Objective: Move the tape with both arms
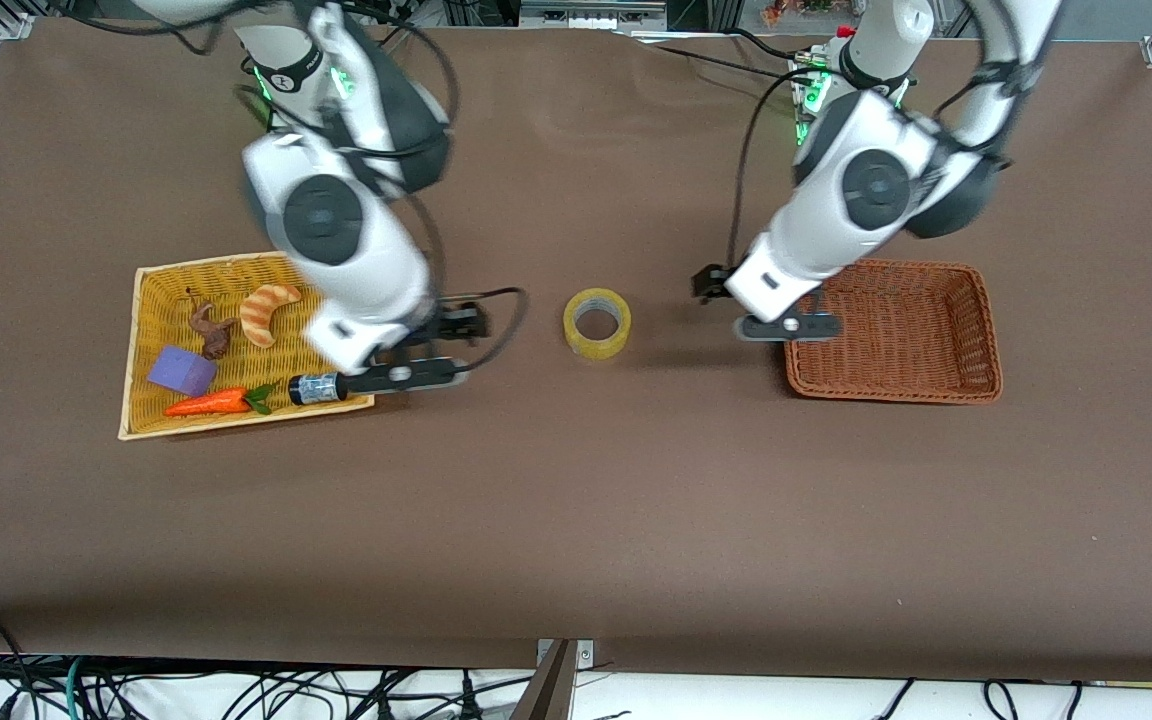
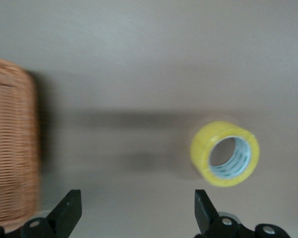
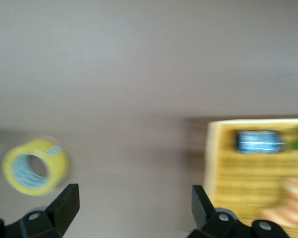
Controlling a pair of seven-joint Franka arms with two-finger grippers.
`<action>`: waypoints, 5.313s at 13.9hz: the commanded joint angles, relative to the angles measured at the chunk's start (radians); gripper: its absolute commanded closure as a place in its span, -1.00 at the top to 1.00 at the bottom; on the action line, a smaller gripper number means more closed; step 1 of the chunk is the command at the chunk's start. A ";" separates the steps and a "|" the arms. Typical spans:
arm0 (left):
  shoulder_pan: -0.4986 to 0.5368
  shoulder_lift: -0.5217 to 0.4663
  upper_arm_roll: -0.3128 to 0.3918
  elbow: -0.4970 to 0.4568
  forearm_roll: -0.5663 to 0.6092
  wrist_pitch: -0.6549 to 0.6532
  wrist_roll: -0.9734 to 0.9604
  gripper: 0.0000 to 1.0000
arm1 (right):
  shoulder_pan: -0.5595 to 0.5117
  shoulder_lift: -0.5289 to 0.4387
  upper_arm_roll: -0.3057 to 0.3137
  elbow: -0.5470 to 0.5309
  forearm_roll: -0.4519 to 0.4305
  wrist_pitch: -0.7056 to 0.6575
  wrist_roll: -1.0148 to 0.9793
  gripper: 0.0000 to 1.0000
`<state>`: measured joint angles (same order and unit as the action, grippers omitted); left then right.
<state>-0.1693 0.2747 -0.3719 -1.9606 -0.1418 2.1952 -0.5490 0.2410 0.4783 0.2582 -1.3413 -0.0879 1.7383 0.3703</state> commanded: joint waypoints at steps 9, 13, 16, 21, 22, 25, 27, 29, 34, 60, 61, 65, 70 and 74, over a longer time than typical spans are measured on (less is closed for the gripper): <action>-0.262 0.314 0.073 0.101 -0.002 0.245 -0.193 0.96 | -0.250 -0.162 -0.275 0.001 0.005 -0.307 -0.372 1.00; -0.279 0.357 0.093 0.101 -0.002 0.301 -0.190 0.42 | -0.322 -0.220 -0.324 -0.024 0.132 -0.209 -0.442 1.00; -0.279 0.359 0.099 0.100 -0.001 0.301 -0.181 -0.99 | -0.327 -0.337 -0.303 -0.187 0.068 -0.122 -0.337 1.00; -0.263 0.287 0.129 0.097 0.022 0.197 -0.137 -1.00 | -0.333 -0.446 -0.263 -0.252 0.054 -0.132 -0.168 1.00; -0.240 0.247 0.129 0.095 0.022 0.146 -0.125 -1.00 | -0.333 -0.463 -0.261 -0.259 0.054 -0.149 -0.186 1.00; -0.126 0.100 0.129 0.072 0.022 -0.036 0.027 -1.00 | -0.332 -0.465 -0.263 -0.294 0.056 -0.154 -0.220 1.00; -0.023 -0.015 0.129 0.027 0.022 -0.130 0.218 -1.00 | -0.328 -0.442 -0.266 -0.269 0.057 -0.177 -0.223 1.00; 0.071 -0.089 0.139 -0.033 0.031 -0.134 0.462 -1.00 | -0.333 -0.420 -0.272 -0.243 0.065 -0.180 -0.223 1.00; 0.143 -0.083 0.261 -0.139 0.143 -0.088 0.744 -1.00 | -0.342 -0.406 -0.275 -0.236 0.063 -0.175 -0.221 1.00; 0.151 -0.262 0.257 0.314 0.159 -0.546 0.733 1.00 | -0.339 -0.391 -0.269 -0.213 0.085 -0.166 -0.220 1.00; 0.149 -0.250 0.257 0.350 0.160 -0.577 0.721 1.00 | -0.339 -0.389 -0.270 -0.213 0.085 -0.164 -0.220 1.00; 0.139 -0.213 0.264 0.393 0.165 -0.595 0.575 1.00 | -0.339 -0.388 -0.270 -0.213 0.086 -0.164 -0.220 1.00; 0.149 -0.203 0.266 0.394 0.154 -0.597 0.541 1.00 | -0.341 -0.388 -0.272 -0.213 0.095 -0.164 -0.220 1.00; 0.169 -0.193 0.274 0.408 0.151 -0.598 0.541 1.00 | -0.341 -0.388 -0.272 -0.213 0.099 -0.166 -0.220 1.00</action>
